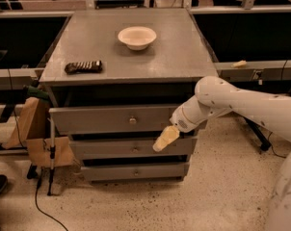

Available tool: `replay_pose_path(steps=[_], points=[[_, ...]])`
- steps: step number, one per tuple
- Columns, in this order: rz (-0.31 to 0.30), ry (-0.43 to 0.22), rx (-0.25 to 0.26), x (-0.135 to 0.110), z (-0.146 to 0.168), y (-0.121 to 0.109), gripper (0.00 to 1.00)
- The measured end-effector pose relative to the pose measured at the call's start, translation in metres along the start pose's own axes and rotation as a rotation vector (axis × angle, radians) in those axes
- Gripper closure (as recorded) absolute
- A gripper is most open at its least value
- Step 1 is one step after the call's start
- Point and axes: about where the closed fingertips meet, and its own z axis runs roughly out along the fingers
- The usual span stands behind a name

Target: Close top drawer

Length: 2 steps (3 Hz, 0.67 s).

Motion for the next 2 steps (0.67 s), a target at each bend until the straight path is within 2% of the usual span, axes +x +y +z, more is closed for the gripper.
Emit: replay_pose_path(steps=[1,2], points=[[0.022,-0.003,0.028,-0.0072,0.0024,-0.0180,0.00],[0.036,-0.008,0.036,-0.0093,0.0038,-0.0223,0.00]])
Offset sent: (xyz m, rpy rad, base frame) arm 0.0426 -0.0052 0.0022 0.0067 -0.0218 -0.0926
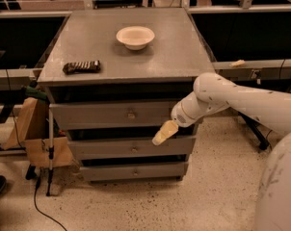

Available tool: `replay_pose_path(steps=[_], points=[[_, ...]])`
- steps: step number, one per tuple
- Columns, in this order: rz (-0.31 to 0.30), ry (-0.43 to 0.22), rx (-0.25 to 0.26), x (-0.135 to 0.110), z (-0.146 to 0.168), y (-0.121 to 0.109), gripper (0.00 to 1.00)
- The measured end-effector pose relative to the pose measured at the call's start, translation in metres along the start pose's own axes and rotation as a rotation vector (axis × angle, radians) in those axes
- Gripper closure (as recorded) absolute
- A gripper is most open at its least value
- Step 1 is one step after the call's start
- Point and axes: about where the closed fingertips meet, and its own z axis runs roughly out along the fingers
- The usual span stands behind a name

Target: Close top drawer

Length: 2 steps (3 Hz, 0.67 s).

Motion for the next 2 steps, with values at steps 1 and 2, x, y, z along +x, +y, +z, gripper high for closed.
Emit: replay_pose_path(steps=[1,2], points=[[0.041,0.005,0.011,0.0148,-0.0197,0.0065,0.00],[0.041,0.005,0.011,0.0150,-0.0199,0.0066,0.00]])
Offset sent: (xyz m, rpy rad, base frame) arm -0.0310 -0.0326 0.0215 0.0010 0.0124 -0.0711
